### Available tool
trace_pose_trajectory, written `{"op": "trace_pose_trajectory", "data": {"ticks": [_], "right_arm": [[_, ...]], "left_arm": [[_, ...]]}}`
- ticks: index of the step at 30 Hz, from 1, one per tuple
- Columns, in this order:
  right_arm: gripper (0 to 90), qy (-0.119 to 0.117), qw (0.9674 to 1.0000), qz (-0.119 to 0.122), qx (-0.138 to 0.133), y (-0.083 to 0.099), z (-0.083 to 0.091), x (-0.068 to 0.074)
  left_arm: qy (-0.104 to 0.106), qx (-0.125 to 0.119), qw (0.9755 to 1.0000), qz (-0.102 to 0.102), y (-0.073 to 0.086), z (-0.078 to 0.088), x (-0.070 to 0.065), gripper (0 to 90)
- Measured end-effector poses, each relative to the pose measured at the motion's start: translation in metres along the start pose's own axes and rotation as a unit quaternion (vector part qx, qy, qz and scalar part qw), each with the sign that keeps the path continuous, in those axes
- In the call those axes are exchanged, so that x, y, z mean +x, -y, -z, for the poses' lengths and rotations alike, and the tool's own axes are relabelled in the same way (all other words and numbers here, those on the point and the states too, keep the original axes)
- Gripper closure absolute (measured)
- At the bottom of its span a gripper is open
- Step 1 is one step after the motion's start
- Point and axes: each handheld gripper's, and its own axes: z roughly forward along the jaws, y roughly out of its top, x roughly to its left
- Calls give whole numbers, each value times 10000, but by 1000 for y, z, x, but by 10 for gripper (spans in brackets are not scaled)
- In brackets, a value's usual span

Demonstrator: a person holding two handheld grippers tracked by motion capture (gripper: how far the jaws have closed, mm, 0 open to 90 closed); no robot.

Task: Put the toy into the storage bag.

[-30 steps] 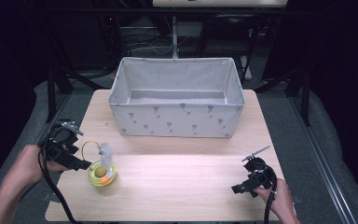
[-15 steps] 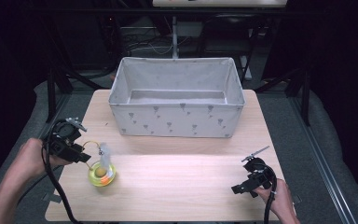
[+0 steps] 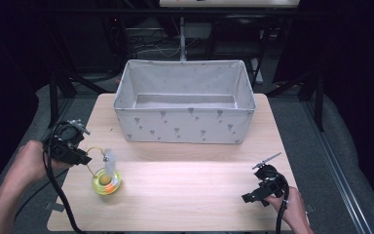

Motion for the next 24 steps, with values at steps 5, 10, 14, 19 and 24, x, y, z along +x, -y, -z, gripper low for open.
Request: {"op": "trace_pose_trajectory", "data": {"ticks": [5, 10, 14, 19, 24], "right_arm": [[78, 86, 9999, 61, 59, 0, 0, -1], [78, 95, 9999, 64, 74, 0, 0, -1], [78, 95, 9999, 62, 74, 0, 0, -1], [77, 88, 9999, 61, 53, 0, 1, -1], [77, 103, 9999, 33, 17, 0, 2, -1]], "left_arm": [[-49, -34, 10000, -9, -2, -1, -1, 832], [-145, 1, 9999, -66, -4, -1, -4, 874], [-154, -4, 9998, -83, -6, 0, -5, 877], [-185, -7, 9998, -120, -9, 1, -7, 880], [-232, 14, 9996, -174, -13, 4, -9, 880]]}}
